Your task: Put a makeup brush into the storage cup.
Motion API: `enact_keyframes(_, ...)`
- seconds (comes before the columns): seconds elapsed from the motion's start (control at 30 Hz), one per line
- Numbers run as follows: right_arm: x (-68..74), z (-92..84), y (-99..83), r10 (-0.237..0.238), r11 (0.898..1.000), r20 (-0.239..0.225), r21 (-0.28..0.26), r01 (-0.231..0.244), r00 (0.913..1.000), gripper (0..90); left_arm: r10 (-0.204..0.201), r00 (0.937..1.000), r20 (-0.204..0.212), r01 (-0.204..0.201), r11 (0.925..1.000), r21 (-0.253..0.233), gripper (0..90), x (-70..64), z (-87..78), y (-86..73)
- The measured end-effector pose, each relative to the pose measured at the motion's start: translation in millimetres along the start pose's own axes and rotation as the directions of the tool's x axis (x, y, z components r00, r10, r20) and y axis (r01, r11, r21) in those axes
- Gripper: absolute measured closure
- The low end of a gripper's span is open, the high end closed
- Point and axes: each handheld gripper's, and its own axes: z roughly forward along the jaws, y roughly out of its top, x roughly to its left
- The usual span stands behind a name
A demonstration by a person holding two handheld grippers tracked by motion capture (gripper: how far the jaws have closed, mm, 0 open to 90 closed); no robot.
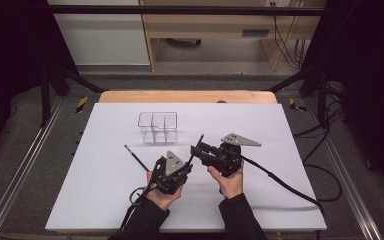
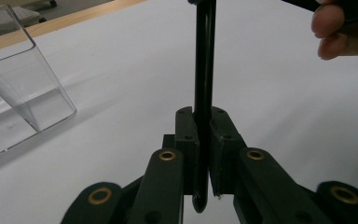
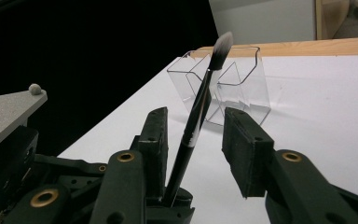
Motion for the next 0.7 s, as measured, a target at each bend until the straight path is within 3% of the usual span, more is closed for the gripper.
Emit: enact_keyframes(0.7,-2.0,-2.9,-0.9,0.03,0.999,-0.015,-0.026,-0.03,0.9994,80.4,-0.001,1.0,-0.001,0.001,1.0,-0.008,83.0,-6.1,2.6,-2.0)
